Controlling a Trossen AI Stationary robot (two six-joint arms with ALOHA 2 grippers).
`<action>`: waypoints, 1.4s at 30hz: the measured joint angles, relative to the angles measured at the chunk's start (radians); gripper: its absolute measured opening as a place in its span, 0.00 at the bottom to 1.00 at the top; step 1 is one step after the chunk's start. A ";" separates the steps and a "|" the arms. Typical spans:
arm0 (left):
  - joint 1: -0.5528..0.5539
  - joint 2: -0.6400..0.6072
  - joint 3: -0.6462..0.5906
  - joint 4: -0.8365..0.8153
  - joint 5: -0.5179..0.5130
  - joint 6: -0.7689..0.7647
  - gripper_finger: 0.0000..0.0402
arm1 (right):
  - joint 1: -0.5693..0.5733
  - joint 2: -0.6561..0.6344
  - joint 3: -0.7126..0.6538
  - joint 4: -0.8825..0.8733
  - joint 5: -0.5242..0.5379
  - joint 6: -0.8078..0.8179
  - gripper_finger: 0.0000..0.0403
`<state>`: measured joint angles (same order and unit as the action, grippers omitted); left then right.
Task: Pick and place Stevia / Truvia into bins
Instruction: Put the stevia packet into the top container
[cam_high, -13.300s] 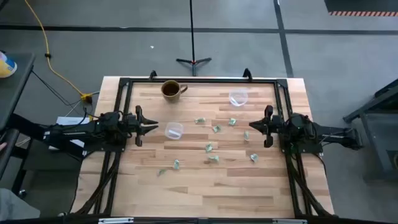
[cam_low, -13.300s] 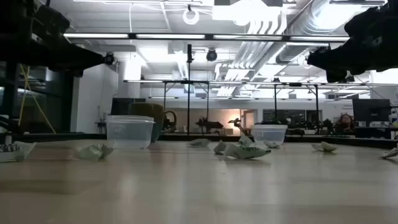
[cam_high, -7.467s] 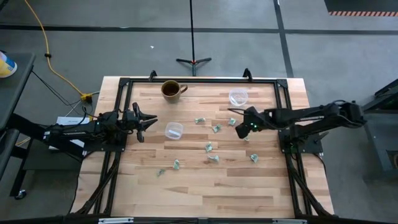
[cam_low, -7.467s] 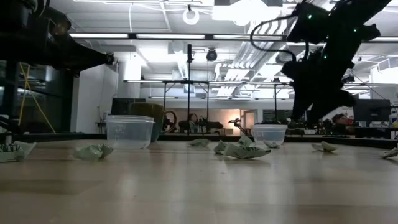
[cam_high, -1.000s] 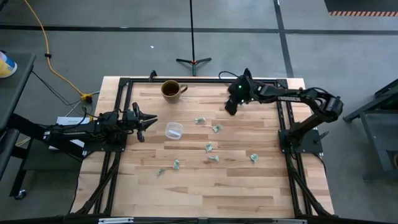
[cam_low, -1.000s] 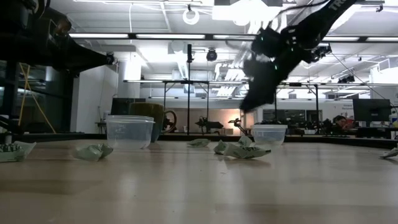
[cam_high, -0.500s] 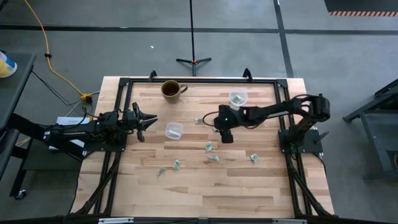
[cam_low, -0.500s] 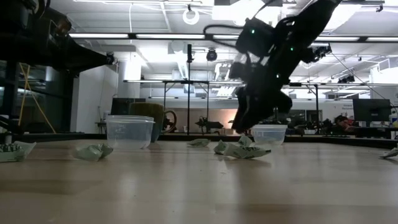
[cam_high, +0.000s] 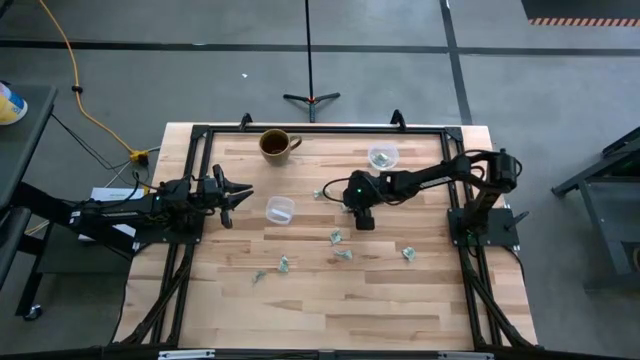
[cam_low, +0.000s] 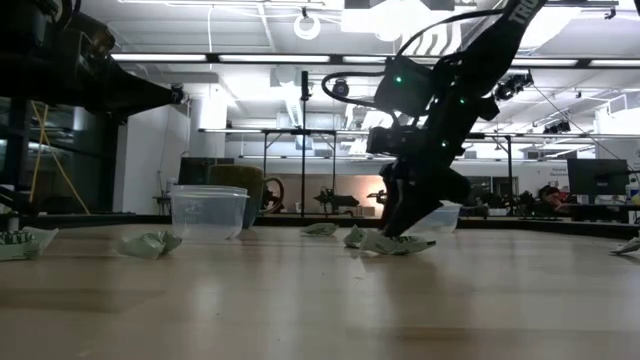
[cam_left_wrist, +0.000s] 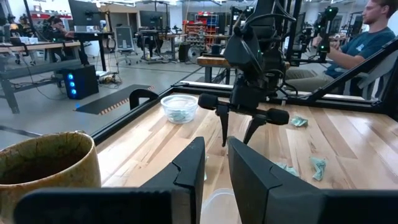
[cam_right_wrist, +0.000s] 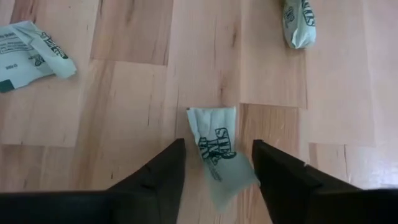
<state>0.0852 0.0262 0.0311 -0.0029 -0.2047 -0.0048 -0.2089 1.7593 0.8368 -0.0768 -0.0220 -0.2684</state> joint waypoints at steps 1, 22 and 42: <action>0.000 0.000 0.000 0.000 0.000 0.000 0.26 | 0.000 -0.004 0.000 -0.001 0.002 -0.001 0.39; 0.000 0.000 0.000 0.000 0.000 0.000 0.26 | -0.140 -0.304 -0.001 -0.178 0.402 0.078 0.01; 0.000 0.000 0.000 0.000 0.002 0.000 0.26 | -0.372 -0.269 -0.001 -0.216 0.233 0.269 0.37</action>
<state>0.0853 0.0261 0.0311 -0.0029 -0.2031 -0.0048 -0.5813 1.4906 0.8360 -0.2932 0.2105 0.0009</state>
